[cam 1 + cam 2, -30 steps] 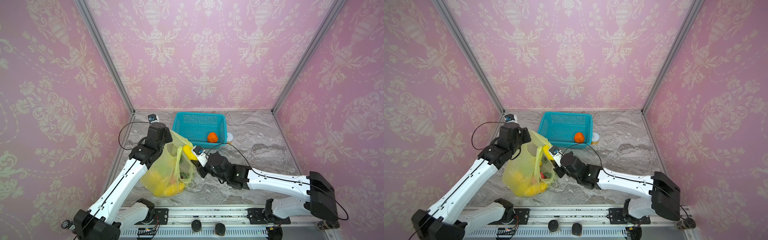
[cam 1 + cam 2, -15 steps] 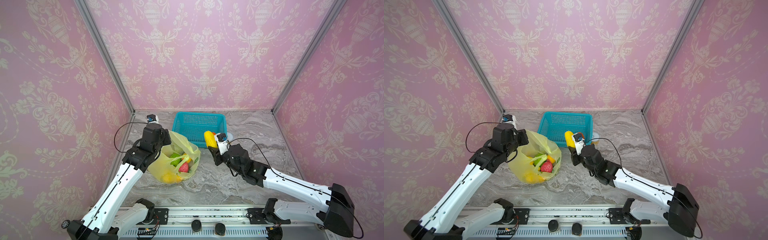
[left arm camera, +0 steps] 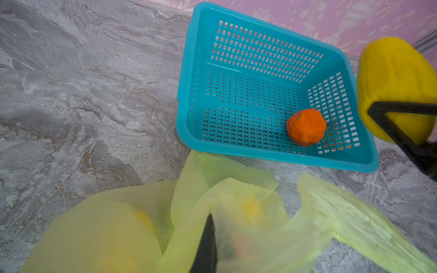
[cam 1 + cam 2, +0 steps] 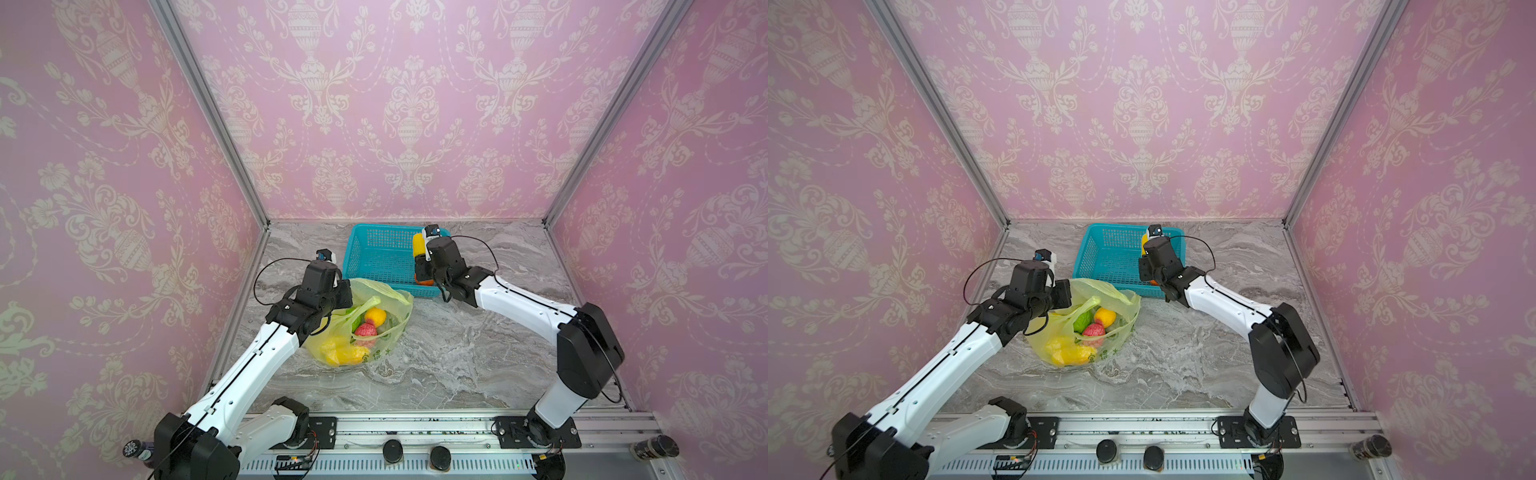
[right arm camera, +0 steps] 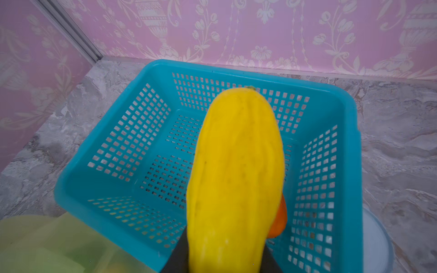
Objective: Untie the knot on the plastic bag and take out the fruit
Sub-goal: 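Carry the yellow fruit into the teal basket and open the right gripper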
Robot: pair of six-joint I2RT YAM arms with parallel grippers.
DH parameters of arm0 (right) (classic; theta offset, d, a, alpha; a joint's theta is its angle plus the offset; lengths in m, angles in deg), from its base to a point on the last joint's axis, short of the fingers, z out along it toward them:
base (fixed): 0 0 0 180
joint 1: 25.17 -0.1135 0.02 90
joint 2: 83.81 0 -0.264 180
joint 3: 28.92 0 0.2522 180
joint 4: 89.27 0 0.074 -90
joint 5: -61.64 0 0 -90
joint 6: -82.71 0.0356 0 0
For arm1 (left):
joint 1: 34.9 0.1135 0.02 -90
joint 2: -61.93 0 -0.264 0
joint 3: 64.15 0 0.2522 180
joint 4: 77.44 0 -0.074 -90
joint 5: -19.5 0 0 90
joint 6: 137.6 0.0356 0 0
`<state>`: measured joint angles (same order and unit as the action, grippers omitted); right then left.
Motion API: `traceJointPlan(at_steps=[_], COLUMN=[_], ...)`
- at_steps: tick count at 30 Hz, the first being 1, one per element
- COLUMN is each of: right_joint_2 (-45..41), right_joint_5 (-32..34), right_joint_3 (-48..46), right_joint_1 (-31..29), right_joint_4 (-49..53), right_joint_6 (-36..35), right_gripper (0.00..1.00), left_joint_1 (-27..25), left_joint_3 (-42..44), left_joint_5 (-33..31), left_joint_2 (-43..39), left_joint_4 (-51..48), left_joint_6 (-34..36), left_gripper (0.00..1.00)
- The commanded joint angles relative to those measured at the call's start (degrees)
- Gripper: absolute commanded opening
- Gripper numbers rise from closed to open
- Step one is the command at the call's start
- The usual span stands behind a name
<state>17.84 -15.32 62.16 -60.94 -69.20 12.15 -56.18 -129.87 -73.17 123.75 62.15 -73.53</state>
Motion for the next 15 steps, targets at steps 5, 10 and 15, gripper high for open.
traceJointPlan(at_steps=[5,10,15], right_joint_2=[13.35,17.28,17.46], right_joint_5=[-3.23,-3.85,-4.23], right_joint_3=[12.80,15.11,14.34], right_joint_1=[1.23,1.56,1.60], right_joint_4=[13.51,14.69,14.13], right_joint_6=[0.80,1.20,1.74], right_gripper=[0.00,0.02,0.10], left_joint_1=[-0.47,-0.43,-0.43], left_joint_3=[4.44,6.32,8.95], left_joint_5=[-1.80,-2.15,-2.33], left_joint_2=[-5.05,-6.15,-7.59], left_joint_4=[4.48,7.03,10.70], left_joint_6=[1.46,1.54,0.82], left_gripper=[0.00,0.00,0.00])
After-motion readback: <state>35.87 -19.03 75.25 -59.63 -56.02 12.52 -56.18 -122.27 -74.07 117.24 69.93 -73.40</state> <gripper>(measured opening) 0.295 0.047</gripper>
